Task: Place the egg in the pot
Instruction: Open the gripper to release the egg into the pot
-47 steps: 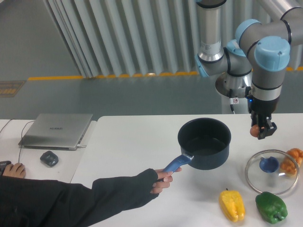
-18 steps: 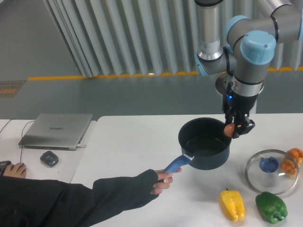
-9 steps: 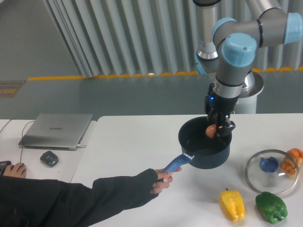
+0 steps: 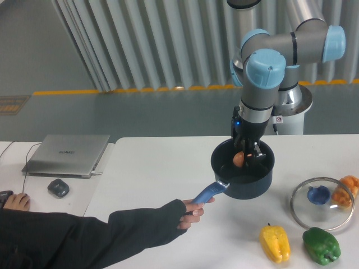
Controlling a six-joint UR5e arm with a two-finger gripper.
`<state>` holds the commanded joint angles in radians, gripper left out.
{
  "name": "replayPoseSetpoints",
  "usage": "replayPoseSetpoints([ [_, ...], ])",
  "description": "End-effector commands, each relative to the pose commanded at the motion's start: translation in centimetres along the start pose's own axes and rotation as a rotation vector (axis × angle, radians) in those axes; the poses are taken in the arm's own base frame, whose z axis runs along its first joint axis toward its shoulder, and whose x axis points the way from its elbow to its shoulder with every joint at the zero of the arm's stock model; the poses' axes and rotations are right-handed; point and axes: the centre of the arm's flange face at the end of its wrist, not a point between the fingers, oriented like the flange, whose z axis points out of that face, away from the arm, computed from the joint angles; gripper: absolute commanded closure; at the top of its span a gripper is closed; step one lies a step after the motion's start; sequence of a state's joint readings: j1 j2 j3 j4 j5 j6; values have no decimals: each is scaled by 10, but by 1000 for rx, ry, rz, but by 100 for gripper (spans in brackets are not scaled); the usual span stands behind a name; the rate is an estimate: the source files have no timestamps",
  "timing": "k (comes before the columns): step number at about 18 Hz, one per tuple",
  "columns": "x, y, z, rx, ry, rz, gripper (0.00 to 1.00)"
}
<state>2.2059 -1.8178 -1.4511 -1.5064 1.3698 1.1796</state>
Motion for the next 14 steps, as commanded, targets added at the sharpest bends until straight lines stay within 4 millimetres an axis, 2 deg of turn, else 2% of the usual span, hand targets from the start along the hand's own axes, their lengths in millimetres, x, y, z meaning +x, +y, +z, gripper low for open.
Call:
replayPoseSetpoints([
  [14,2,-5,17,-26,22,11,67],
])
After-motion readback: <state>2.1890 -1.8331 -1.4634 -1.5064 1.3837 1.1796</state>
